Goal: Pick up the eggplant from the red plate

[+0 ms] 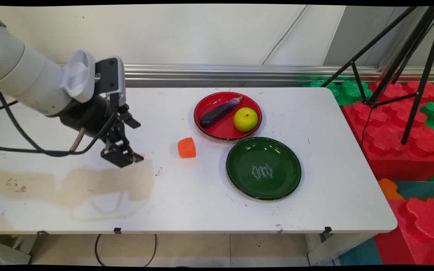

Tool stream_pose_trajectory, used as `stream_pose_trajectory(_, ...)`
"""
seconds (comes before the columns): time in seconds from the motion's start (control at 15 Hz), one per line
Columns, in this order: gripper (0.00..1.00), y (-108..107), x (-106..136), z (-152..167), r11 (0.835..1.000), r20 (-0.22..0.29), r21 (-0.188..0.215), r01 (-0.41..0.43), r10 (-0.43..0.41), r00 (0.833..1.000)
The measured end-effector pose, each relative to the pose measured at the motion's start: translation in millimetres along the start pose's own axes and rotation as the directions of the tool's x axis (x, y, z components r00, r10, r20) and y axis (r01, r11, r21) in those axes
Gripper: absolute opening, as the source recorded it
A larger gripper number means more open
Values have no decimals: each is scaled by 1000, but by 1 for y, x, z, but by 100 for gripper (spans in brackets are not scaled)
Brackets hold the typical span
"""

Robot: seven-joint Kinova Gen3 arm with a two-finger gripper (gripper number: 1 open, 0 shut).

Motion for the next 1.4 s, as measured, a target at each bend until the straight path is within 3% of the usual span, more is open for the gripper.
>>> stream_pose_trajectory(0.27, 100, -12, 10, -2, 998, -33, 54, 37, -35, 999)
stream_pose_trajectory(0.6, 100, -42, 33, 7, 985, -86, 128, 111, -101, 991)
stream_pose_trajectory(1.07, 100, -89, 67, 35, 962, -113, 174, 209, -191, 975)
stream_pose_trajectory(1.4, 100, -126, 97, 76, 940, -88, 173, 293, -282, 955)
